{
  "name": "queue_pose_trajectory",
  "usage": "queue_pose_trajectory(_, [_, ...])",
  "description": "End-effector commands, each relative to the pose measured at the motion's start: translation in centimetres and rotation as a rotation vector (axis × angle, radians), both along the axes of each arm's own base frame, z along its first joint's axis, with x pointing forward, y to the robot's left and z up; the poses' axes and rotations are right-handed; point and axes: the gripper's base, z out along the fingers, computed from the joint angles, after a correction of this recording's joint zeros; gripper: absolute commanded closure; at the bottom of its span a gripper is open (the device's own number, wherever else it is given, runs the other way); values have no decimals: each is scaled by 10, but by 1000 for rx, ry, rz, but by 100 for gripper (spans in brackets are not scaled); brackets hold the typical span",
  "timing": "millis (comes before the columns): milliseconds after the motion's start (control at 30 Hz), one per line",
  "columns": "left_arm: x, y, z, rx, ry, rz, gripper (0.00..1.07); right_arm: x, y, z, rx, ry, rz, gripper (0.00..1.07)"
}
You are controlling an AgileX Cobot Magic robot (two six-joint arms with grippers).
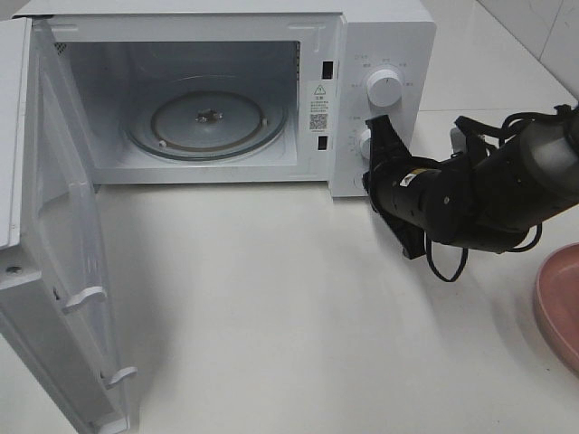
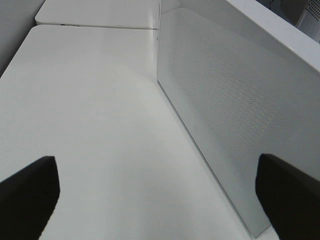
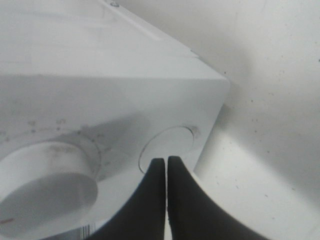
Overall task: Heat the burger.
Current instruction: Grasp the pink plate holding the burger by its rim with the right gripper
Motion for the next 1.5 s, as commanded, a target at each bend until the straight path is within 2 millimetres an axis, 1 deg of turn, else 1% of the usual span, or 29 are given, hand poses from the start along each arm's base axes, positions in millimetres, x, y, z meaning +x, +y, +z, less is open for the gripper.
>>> queue_pose_trajectory(33, [-2,0,0,-4,-22,-7,7,-4,0,7,-48,21,70,107])
queue_pose_trajectory(167, [-2,0,0,-3,-22,-6,7,-10,2,16,-126,63,176,107])
queue_pose_trajectory(200, [-2,0,0,-3,-22,-6,7,-13,3,22,-183,70,252,107])
queue_pose_trajectory(233, [-2,0,0,-3,-22,-6,7,-13,3,22,-183,70,252,107])
queue_pose_trajectory(267, [-2,0,0,-3,-22,-6,7,-17,4,29,-248,76,336,107])
queue_pose_trajectory(300, [-2,0,0,-3,-22,-6,7,-19,5,32,-273,79,373,107])
queue_pose_trajectory(333, [-2,0,0,-3,-22,-6,7,-19,5,32,-273,79,373,107])
queue_pose_trajectory(400, [-2,0,0,-3,-22,-6,7,-26,6,38,-355,113,506,107])
queue_pose_trajectory(433, [-2,0,0,-3,-22,-6,7,-26,6,38,-355,113,506,107])
queue_pose_trajectory(467, [-2,0,0,-3,-22,-6,7,-31,7,41,-405,139,591,107])
queue_pose_trajectory(500, [-2,0,0,-3,-22,-6,7,-31,7,41,-405,139,591,107])
queue_pose_trajectory(567, [-2,0,0,-3,-22,-6,7,-39,7,45,-482,168,719,107])
queue_pose_trajectory(600, [-2,0,0,-3,-22,-6,7,-39,7,45,-482,168,719,107])
queue_pose_trajectory(667, [-2,0,0,-3,-22,-6,7,-47,6,47,-557,207,848,107])
queue_pose_trajectory(700, [-2,0,0,-3,-22,-6,7,-47,6,47,-557,207,848,107])
queue_pose_trajectory(733, [-2,0,0,-3,-22,-6,7,-53,5,48,-609,239,939,107])
queue_pose_trajectory(800, [-2,0,0,-3,-22,-6,7,-56,3,48,-634,259,984,106])
queue_pose_trajectory(867, [-2,0,0,-3,-22,-6,7,-68,-3,54,-723,321,1119,105])
queue_pose_trajectory(933, [-2,0,0,-3,-22,-6,7,-70,-5,57,-748,333,1146,105])
queue_pose_trajectory(967, [-2,0,0,-3,-22,-6,7,-74,-9,61,-800,357,1196,104])
queue_pose_trajectory(1067, [-2,0,0,-3,-22,-6,7,-76,-11,64,-826,367,1216,104])
queue_pose_trajectory(1133, [-2,0,0,-3,-22,-6,7,-82,-20,74,-906,402,1271,103])
queue_pose_trajectory(1267, [-2,0,0,-3,-22,-6,7,-90,-27,84,-946,454,1300,102])
queue_pose_trajectory(1333, [-2,0,0,-3,-22,-6,7,-97,-33,91,-955,502,1318,97])
queue_pose_trajectory(1367, [-2,0,0,-3,-22,-6,7,-97,-33,91,-955,502,1318,97])
queue_pose_trajectory(1400, [-2,0,0,-3,-22,-6,7,-102,-36,97,-966,519,1343,92])
queue_pose_trajectory(1433, [-2,0,0,-3,-22,-6,7,-107,-39,101,-980,536,1378,82])
queue_pose_trajectory(1467, [-2,0,0,-3,-22,-6,7,-107,-39,101,-980,536,1378,82])
queue_pose_trajectory(1500, [-2,0,0,-3,-22,-6,7,-109,-40,104,-990,537,1397,74])
